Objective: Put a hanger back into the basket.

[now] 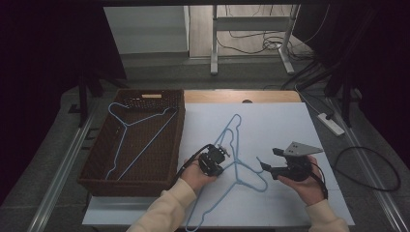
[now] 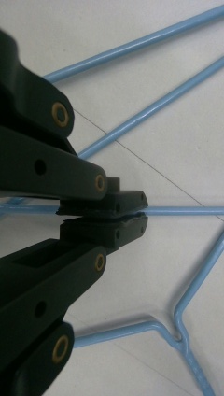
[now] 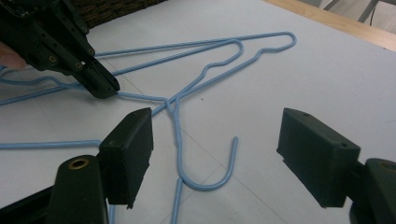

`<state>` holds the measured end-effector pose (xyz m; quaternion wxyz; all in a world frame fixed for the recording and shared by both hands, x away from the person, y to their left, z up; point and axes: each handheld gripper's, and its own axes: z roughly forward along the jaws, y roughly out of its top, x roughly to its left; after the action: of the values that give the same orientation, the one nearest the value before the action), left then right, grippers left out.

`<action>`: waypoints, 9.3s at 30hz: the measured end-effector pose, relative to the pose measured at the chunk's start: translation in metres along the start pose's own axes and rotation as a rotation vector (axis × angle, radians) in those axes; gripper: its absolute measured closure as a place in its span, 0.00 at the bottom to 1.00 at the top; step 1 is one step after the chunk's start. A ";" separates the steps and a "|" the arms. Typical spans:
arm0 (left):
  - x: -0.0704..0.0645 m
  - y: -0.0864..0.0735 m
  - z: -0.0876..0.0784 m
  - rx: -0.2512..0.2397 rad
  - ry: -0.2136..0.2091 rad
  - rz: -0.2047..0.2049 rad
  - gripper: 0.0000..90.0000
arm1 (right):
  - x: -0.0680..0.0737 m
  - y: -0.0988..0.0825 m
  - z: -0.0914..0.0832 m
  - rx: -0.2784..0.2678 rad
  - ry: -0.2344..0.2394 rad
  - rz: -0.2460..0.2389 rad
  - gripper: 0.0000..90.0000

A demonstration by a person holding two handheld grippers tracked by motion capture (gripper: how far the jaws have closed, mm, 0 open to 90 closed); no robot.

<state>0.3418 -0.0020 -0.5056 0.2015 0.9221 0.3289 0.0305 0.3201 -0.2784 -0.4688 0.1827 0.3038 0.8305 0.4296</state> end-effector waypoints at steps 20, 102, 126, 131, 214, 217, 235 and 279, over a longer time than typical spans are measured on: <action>-0.008 0.000 -0.035 -0.199 0.071 -0.045 0.97 | -0.004 0.000 -0.007 -0.039 -0.016 0.024 0.31; 0.115 -0.177 -0.258 -0.712 0.139 -0.413 0.98 | -0.003 -0.004 -0.004 -0.015 -0.008 0.006 0.31; 0.149 -0.186 -0.203 -0.593 0.102 -0.448 0.98 | -0.003 -0.004 -0.003 -0.009 -0.010 0.005 0.31; 0.155 -0.187 -0.192 -0.565 0.111 -0.462 0.98 | -0.003 -0.004 -0.003 -0.008 -0.011 0.005 0.31; 0.045 -0.163 -0.165 -0.581 0.109 -0.176 0.39 | -0.002 -0.003 -0.007 -0.004 -0.013 0.011 0.31; 0.044 -0.161 -0.162 -0.576 0.102 -0.172 0.39 | -0.003 -0.004 -0.006 0.008 -0.010 0.011 0.31; 0.029 -0.150 -0.145 -0.533 0.083 -0.124 0.39 | 0.008 -0.002 0.004 0.170 0.050 -0.050 0.32; 0.016 -0.142 -0.136 -0.510 0.064 -0.083 0.38 | 0.062 0.009 0.052 0.727 0.177 -0.200 0.96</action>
<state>0.2445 0.1554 -0.4375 0.4180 0.8257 0.3546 0.1331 0.3062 -0.2025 -0.4934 0.0317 0.2279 0.9667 0.1117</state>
